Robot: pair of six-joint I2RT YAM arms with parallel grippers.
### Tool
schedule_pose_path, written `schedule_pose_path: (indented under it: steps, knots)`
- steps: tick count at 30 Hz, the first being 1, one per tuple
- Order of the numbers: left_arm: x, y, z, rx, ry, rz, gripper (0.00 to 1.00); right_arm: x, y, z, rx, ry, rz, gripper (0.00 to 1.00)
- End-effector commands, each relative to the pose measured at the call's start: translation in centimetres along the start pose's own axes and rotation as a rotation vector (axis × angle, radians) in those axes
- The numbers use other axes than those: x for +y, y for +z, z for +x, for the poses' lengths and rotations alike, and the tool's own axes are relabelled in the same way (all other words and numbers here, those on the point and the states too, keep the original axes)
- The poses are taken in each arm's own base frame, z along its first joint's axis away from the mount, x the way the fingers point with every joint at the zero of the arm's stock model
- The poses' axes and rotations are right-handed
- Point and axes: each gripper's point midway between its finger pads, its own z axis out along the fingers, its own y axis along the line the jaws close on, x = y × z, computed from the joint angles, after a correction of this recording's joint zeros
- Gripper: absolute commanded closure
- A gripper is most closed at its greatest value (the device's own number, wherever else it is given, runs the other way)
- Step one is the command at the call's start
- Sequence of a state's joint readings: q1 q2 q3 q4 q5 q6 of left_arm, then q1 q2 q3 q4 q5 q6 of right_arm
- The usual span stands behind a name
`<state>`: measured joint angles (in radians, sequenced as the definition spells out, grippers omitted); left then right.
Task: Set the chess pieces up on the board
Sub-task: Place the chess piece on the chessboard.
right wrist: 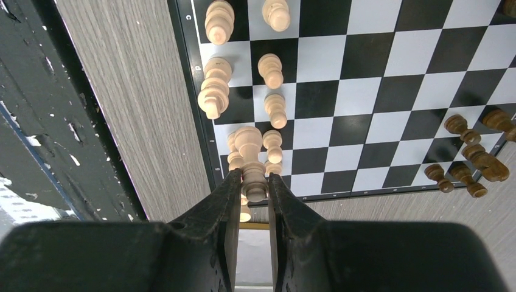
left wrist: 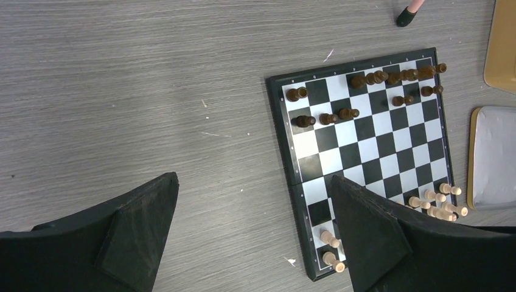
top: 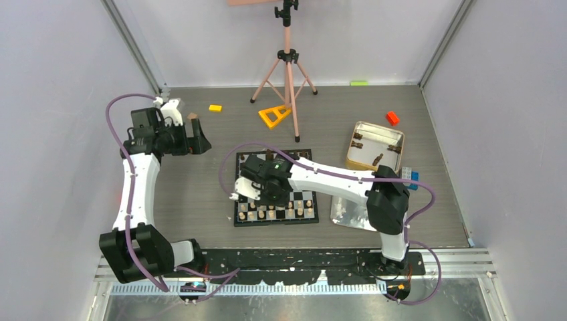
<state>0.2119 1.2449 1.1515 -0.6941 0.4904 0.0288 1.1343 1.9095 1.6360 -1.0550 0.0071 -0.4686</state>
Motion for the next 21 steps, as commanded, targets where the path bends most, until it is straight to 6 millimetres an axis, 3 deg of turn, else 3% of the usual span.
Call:
schedule_pose_path:
  steps: [1,21]
  knots:
    - [-0.6,-1.0,-1.7,-0.054,0.006,0.019,0.00,-0.4,0.1,-0.6,-0.013,-0.007,0.049,0.98]
    - [-0.6,-1.1,-1.7,-0.061,-0.014,0.041,0.00,1.1,1.9,-0.4,0.017,-0.034,0.047,0.98]
